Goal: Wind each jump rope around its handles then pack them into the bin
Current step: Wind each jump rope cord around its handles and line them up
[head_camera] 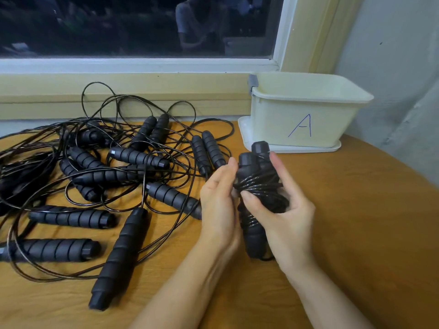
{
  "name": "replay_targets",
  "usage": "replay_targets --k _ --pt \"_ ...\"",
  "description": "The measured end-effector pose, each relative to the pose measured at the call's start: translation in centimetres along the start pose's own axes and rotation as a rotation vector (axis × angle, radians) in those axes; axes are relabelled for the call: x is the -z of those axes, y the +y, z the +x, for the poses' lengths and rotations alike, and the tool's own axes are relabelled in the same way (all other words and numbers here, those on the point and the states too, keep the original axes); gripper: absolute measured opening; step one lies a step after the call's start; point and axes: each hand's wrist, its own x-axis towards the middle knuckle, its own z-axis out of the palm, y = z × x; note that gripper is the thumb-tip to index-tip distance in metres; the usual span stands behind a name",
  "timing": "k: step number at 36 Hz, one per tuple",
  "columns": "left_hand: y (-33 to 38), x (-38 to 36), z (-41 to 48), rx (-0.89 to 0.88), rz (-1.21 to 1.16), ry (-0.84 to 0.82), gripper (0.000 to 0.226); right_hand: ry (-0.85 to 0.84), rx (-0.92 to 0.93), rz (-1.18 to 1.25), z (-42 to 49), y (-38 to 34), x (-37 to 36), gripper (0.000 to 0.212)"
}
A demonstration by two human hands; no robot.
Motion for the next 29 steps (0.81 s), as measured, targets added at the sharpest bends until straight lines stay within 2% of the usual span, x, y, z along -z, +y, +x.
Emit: replay_targets --k 4,8,11,14,17,19,21,25,29 --pt "-0.2 0.8 0.2 -0.314 0.334 -0.036 0.033 -0.02 -0.04 0.04 0.1 -0.5 0.2 0.068" --pt "-0.4 1.6 0.7 -0.612 0.66 -0.07 0.026 -0.038 -0.062 0.079 0.1 -0.1 0.5 0.068" --pt "-0.2 2.0 0.9 -0.771 0.826 -0.066 0.023 -0.047 -0.006 -0.015 0.3 0.2 0.8 0.071" --pt "0.0 2.5 1.6 -0.704 0.92 -0.062 0.026 -0.043 0.165 -0.275 1.1 1.1 1.2 0.073" --pt "0.3 3.0 2.7 -0.649 1.027 -0.021 0.012 -0.066 0.22 -0.436 1.3 1.9 1.5 0.075" --pt "0.9 3.2 2.9 -0.653 0.991 -0.037 0.018 -0.078 0.242 -0.511 1.1 2.1 1.6 0.075" --pt "1.5 3.0 2.7 -0.59 0.89 -0.123 0.019 -0.096 0.277 -0.583 0.9 2.1 1.5 0.074" --pt "2.2 3.0 2.5 -0.432 0.805 -0.233 0.015 -0.082 0.301 -0.632 0.7 2.1 1.4 0.071" --pt "2.3 3.2 2.6 -0.465 0.761 -0.268 0.024 -0.119 0.265 -0.594 0.6 2.0 1.4 0.074"
